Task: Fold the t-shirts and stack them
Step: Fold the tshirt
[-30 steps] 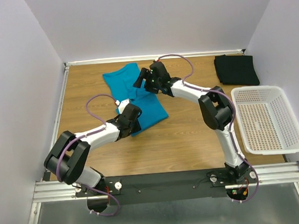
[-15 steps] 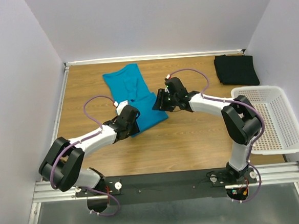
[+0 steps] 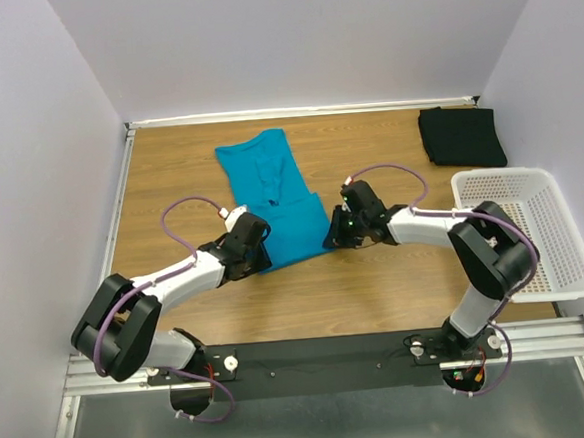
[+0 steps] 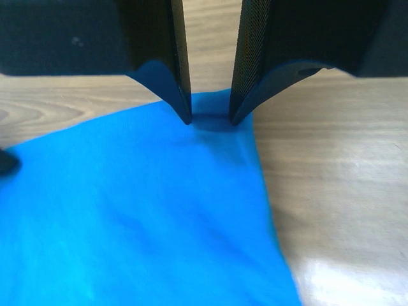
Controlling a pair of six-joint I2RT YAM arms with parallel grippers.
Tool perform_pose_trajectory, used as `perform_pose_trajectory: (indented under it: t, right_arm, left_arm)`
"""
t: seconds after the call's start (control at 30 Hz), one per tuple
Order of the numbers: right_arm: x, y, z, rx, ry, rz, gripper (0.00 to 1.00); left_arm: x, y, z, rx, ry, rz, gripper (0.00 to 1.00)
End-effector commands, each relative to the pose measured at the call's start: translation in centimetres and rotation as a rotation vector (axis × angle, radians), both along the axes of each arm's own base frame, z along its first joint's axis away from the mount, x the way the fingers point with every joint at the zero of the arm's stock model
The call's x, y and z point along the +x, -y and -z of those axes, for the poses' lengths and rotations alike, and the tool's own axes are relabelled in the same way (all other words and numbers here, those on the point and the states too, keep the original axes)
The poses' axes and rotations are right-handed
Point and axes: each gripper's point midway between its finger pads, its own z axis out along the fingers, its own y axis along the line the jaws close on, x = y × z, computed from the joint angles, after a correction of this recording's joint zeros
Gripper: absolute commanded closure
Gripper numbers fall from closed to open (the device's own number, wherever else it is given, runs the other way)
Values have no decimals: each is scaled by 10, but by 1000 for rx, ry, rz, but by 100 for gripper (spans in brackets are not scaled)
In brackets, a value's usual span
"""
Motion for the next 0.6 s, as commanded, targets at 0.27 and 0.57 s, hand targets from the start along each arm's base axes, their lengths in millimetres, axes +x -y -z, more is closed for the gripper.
perform_pose_trajectory:
  t: [0.27, 0.57]
  right_arm:
    - [-31, 31, -21, -63, 13, -7, 71]
    - [-28, 55, -48, -186, 65, -21, 38]
  left_arm:
    - [-33, -20, -24, 43, -91, -21, 52]
    - [-33, -28, -57, 6, -42, -105, 26]
